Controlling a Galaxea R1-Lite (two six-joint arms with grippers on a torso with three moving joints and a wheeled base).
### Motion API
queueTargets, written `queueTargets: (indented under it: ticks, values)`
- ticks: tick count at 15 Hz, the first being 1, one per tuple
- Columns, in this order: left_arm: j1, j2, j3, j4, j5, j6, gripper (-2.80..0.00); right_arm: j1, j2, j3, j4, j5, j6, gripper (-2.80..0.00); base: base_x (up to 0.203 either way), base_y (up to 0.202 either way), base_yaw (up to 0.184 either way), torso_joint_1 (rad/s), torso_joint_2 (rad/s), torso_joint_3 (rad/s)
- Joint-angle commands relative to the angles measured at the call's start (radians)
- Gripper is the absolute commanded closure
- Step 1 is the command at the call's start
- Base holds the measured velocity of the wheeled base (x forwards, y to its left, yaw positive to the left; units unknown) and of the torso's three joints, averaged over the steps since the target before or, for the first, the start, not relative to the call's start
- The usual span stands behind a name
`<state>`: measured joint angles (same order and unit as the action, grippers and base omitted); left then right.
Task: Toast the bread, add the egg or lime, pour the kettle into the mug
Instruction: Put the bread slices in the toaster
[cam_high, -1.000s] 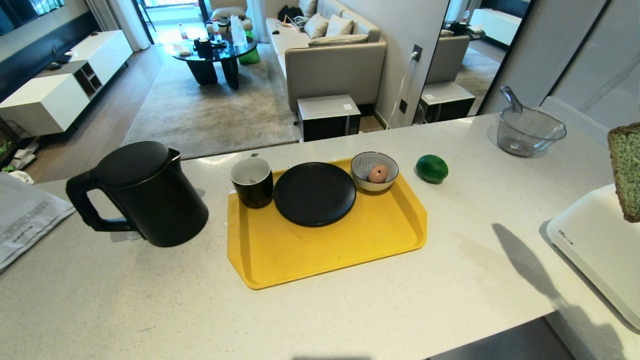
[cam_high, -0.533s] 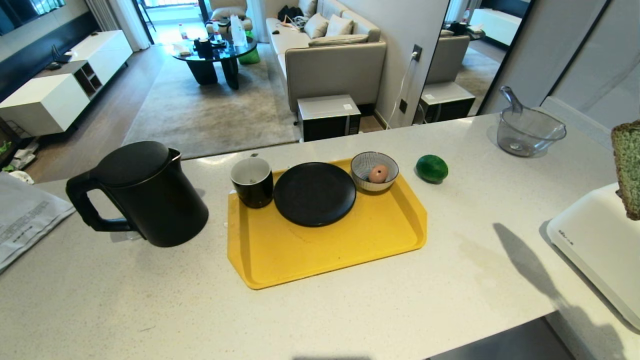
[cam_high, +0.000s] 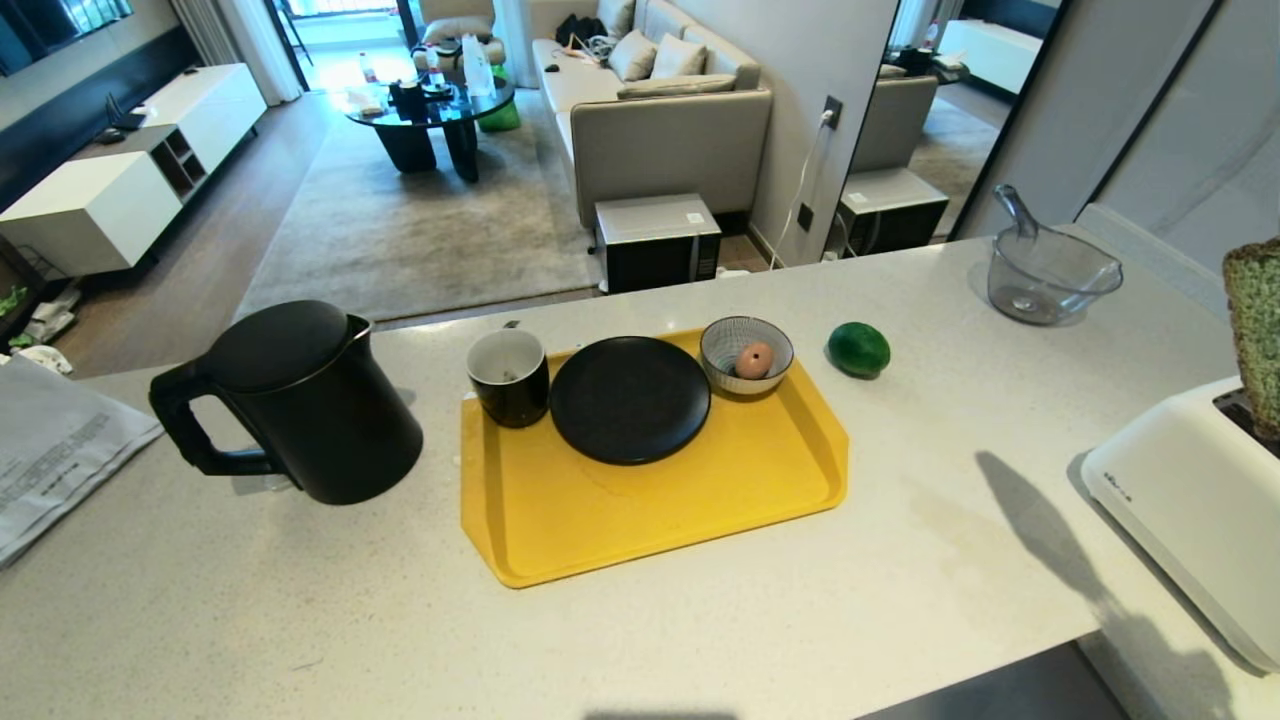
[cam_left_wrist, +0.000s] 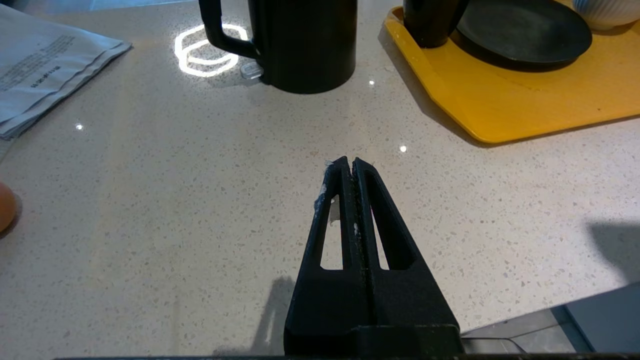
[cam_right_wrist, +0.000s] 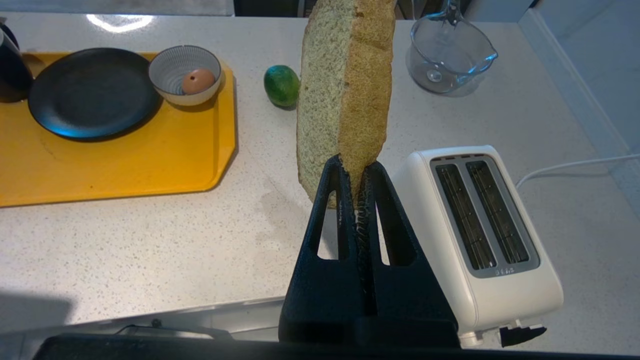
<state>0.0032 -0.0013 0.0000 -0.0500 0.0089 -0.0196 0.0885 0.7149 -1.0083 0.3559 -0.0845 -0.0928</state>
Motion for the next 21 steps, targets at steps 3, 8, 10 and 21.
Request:
queueTargets:
  ticks: [3,8,10,21]
  values:
    - [0.001,-0.002,0.015,-0.001,0.0,0.0,0.0,0.0,0.0,0.0,0.002,0.0,-0.001,0.0,0.0,0.0,0.0,0.185,-0.32,-0.149]
    - [0.0,-0.002,0.015,-0.001,0.0,-0.001,0.0,0.0,0.001,0.0,0.002,0.0,-0.001,0.0,0.0,0.0,0.0,0.168,-0.31,-0.142]
    - [0.0,-0.002,0.015,-0.001,0.0,0.0,0.0,0.0,0.001,0.001,0.002,0.0,-0.001,0.0,0.0,0.0,0.0,0.113,-0.23,-0.099]
    - [0.001,-0.002,0.015,-0.001,0.0,-0.001,0.0,0.0,0.001,0.0,0.002,0.0,-0.001,0.0,0.0,0.0,0.0,0.085,-0.16,-0.076]
